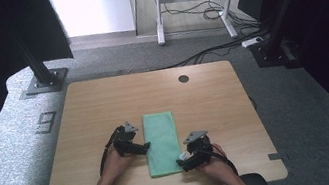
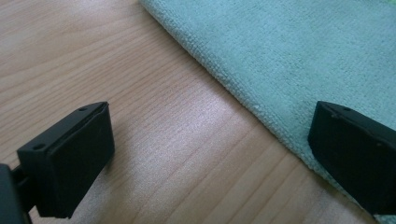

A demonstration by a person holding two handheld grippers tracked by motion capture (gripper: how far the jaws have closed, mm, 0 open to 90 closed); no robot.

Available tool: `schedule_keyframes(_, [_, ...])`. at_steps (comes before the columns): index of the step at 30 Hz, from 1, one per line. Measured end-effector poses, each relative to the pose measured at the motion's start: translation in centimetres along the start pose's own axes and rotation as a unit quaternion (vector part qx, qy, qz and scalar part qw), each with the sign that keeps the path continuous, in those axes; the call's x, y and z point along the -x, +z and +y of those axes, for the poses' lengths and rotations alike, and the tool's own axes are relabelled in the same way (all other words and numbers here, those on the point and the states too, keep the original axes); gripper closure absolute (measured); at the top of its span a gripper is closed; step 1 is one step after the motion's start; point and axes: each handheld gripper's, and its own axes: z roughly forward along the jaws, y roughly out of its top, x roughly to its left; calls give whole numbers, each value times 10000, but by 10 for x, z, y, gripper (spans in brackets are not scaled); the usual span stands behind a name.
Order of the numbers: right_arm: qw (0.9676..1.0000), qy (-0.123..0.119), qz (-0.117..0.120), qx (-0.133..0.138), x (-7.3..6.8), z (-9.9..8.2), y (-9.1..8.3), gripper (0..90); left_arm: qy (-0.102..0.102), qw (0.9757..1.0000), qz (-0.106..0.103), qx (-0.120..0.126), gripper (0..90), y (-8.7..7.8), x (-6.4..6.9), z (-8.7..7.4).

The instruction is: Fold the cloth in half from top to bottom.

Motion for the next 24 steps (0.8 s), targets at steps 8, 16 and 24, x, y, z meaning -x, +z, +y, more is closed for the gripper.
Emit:
schedule_keyframes(8, [9999, 112, 119, -39, 6, 10, -1, 54, -33, 10000, 13, 21, 7, 0, 0, -1])
schedule_keyframes(16, [9997, 144, 193, 28, 19, 31, 4, 23, -32, 10000, 15, 13, 7, 0, 0, -1])
schedule_keyframes(24, [9995, 178, 32, 262, 33, 59, 11, 122, -32, 10000, 17, 16, 7, 0, 0, -1])
